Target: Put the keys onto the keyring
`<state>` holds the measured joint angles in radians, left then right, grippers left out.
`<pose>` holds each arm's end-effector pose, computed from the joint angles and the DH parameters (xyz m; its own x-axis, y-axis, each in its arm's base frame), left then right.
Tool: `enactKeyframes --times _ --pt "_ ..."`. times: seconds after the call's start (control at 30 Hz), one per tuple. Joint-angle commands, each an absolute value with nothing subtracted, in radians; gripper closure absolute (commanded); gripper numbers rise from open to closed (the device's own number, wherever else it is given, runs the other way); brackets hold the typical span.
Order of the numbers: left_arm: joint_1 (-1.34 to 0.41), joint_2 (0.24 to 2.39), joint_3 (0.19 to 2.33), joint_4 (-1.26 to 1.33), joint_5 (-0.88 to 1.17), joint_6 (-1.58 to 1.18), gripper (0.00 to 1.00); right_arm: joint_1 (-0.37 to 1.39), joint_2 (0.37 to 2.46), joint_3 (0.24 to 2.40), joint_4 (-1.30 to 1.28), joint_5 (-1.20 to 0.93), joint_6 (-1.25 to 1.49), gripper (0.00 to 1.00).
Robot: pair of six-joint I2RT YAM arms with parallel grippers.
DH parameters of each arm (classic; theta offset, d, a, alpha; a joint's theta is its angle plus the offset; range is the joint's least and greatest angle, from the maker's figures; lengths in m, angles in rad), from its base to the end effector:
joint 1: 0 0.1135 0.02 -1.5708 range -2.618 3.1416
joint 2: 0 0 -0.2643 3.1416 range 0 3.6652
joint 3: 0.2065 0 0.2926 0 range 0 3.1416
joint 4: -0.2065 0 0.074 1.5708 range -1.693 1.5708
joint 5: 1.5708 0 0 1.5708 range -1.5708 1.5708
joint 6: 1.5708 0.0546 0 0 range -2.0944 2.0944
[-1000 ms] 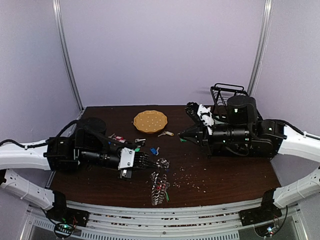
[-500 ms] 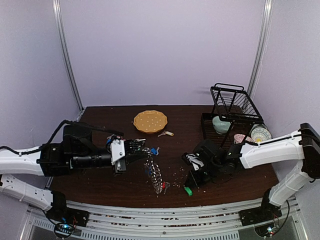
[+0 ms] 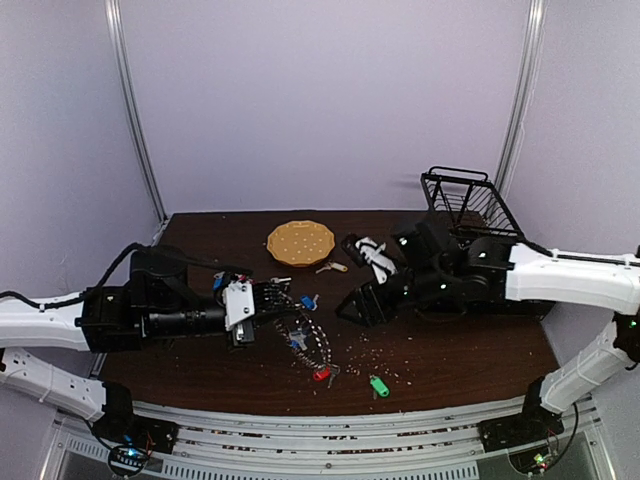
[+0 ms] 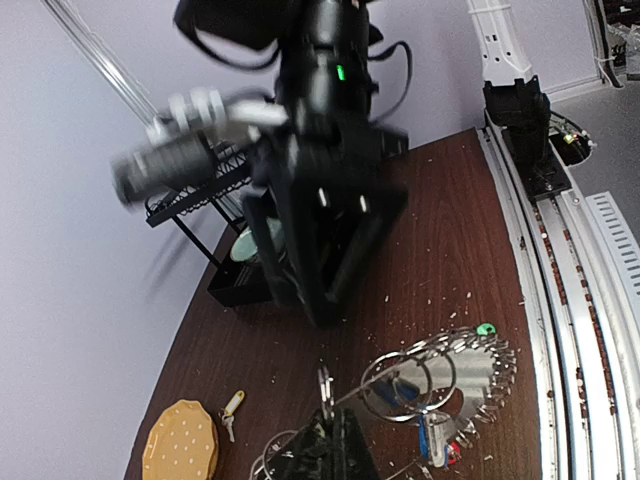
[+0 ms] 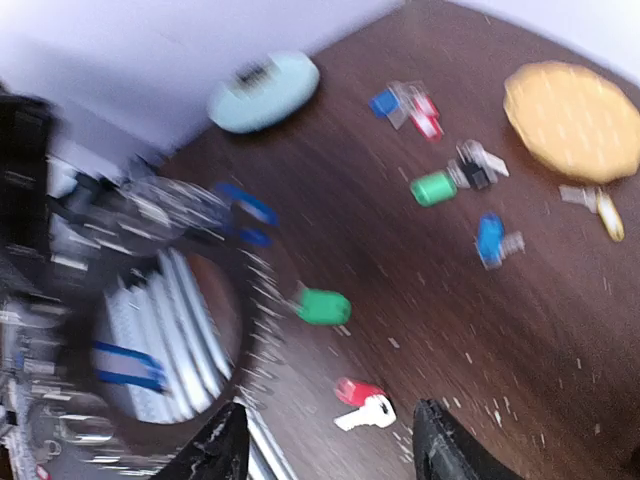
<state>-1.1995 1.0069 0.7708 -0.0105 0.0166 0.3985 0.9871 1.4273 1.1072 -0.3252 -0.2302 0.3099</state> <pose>0.1065 -0.2761 0.2968 0.2822 0.3446 -0.8953 0.8985 0.2322 0.3726 0.1960 0.3194 0.2654 -0.5941 -0.3607 -0.7190 -0.7683 0.5192 0.3743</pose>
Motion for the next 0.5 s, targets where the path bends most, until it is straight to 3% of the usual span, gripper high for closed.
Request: enactKeyframes --times 0.0,0.07,0.2,0.47 --pt "-1.203 1.012 0.83 0.097 0.062 0.488 1.0 1.031 1.235 1.093 -0.013 -0.467 0.039 0.46" --pt "-1.203 1.015 0.839 0.106 0.074 0.521 1.0 1.078 1.201 1.034 0.177 -0.538 -0.056 0.54" --pt "-1.203 1.003 0.85 0.134 0.131 0.553 1.0 1.173 1.179 0.97 0.272 -0.502 -0.355 0.69" --pt "-1.203 1.038 0.906 0.114 0.169 0.594 1.0 1.179 1.211 1.002 0.259 -0.37 -0.472 0.73"
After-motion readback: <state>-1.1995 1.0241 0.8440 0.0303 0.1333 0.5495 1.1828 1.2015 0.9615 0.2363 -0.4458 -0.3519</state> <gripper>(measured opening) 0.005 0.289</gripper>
